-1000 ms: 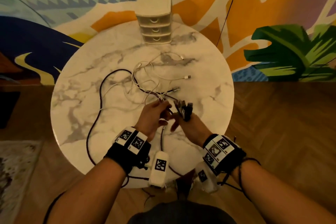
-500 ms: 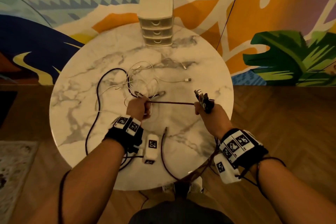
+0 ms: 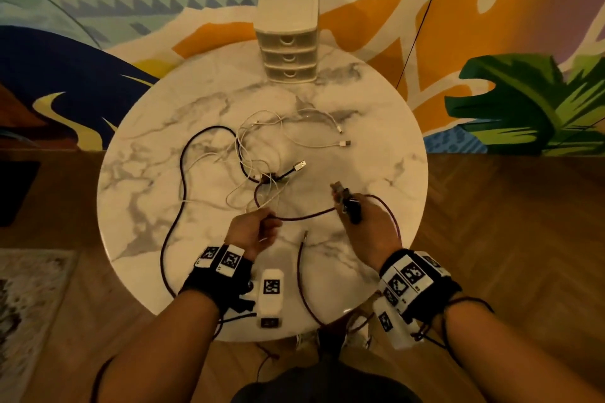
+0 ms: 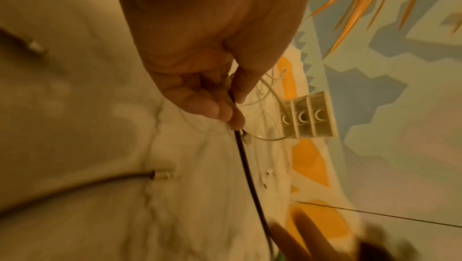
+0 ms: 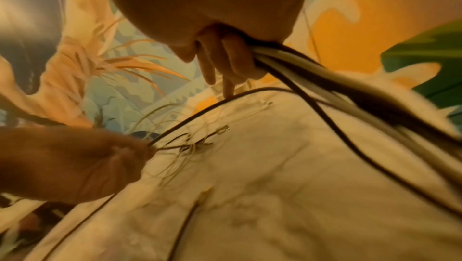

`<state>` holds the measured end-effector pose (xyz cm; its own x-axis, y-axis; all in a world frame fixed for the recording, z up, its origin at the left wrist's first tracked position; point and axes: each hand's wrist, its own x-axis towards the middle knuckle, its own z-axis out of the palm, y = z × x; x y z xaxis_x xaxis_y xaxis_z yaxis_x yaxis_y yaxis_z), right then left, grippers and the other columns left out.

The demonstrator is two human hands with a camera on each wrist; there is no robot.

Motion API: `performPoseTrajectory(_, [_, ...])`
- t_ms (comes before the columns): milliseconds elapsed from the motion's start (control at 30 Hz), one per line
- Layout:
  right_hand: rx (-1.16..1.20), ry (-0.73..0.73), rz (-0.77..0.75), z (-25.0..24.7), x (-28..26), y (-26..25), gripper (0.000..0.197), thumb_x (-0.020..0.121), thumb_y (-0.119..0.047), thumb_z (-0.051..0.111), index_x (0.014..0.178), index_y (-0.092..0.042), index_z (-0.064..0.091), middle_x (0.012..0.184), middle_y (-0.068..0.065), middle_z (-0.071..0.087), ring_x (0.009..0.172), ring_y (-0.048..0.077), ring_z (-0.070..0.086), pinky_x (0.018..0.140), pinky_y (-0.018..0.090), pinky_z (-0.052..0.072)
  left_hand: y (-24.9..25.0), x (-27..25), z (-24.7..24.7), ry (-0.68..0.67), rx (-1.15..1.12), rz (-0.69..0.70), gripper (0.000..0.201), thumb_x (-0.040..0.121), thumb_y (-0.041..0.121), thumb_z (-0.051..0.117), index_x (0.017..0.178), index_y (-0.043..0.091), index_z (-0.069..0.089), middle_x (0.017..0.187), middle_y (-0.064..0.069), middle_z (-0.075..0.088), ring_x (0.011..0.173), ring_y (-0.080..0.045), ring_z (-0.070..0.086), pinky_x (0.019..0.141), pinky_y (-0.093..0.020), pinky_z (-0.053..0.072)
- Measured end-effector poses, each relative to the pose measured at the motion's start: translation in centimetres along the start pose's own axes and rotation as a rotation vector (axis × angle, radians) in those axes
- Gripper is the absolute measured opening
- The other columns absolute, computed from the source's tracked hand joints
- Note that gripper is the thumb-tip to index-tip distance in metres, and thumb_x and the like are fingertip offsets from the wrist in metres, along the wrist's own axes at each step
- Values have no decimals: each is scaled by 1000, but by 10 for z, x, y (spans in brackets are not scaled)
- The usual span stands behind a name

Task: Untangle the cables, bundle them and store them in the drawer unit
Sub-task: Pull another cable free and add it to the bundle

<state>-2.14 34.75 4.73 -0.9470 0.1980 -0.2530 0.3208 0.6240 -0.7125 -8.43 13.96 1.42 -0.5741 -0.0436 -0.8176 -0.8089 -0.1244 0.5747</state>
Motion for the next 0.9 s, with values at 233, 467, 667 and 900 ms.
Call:
performPoseTrajectory(233, [11, -413, 60, 30, 3, -15, 26, 93, -36, 48, 88, -18, 67, 90, 1, 68, 87, 23, 61, 84, 38, 49, -4, -11, 22, -36, 67, 7, 20, 91, 18, 51, 73, 10, 55, 46, -1, 49, 36, -10, 40, 38, -18, 33])
performPoseTrajectory(467, [39, -313, -15, 13, 6, 0, 26, 92, -38, 51, 81, -19, 65, 72, 4, 65, 70, 23, 60, 69, 42, 48, 49, 11, 15, 86, -166, 90, 27, 91, 11, 46, 64, 11, 44, 42, 0, 44, 34, -11, 34, 36, -13, 30])
performPoseTrajectory(667, [29, -231, -3, 1, 3, 7, 23, 93, -35, 50, 79, -23, 63, 77, 1, 67, 76, 22, 62, 75, 39, 49, 58, 18, 14, 15, -193, 157, 26, 94, 6, 44, 68, 7, 50, 42, -1, 56, 30, -8, 38, 36, -14, 32])
performPoseTrajectory(900, [-31, -279, -44, -4, -5, 5, 21, 96, -33, 46, 83, -23, 60, 75, 6, 60, 74, 26, 57, 72, 38, 45, 61, 31, 1, 83, 270, 124, 21, 95, 9, 47, 74, 7, 51, 36, 3, 56, 42, -11, 50, 39, -18, 41])
